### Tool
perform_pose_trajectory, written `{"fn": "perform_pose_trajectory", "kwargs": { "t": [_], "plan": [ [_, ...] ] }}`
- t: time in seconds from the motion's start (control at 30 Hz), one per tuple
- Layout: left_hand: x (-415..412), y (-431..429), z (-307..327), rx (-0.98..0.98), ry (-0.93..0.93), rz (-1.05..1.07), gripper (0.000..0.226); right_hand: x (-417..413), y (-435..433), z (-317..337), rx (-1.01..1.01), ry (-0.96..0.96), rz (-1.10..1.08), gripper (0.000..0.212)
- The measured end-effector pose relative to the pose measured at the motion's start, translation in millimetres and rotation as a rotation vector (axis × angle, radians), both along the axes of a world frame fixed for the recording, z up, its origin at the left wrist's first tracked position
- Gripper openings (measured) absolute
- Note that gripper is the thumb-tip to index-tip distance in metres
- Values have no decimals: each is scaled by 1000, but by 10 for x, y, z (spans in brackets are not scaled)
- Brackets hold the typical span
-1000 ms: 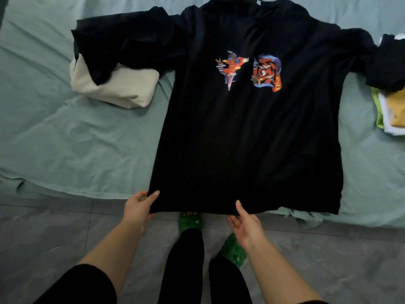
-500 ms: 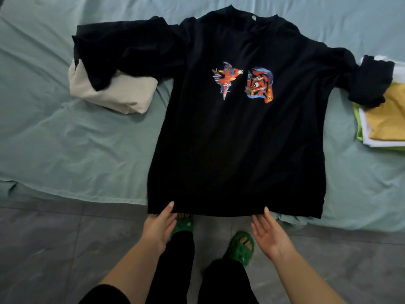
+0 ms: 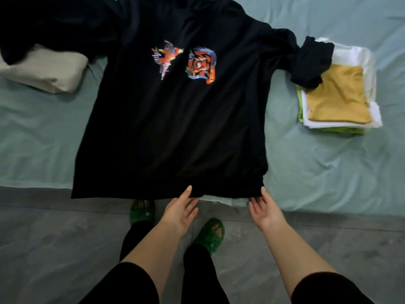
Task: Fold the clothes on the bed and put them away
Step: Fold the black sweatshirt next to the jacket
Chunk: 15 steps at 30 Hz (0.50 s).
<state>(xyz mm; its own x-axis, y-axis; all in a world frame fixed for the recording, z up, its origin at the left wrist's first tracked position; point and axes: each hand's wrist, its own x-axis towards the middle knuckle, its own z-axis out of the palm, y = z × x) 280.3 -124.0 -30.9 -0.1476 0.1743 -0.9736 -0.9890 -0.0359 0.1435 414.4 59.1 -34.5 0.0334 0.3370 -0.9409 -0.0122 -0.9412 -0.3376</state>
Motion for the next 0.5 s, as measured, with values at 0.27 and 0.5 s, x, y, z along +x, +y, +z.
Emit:
{"fn": "perform_pose_trajectory", "kwargs": {
  "t": [0.27,0.5],
  "plan": [
    [237,227,-78,-105,88,-93,40,260,388,11,237,-70,262,13],
    [405,292,-48,-160,64,-21,58,595,322,-67,241,-207,314,18]
  ]
}}
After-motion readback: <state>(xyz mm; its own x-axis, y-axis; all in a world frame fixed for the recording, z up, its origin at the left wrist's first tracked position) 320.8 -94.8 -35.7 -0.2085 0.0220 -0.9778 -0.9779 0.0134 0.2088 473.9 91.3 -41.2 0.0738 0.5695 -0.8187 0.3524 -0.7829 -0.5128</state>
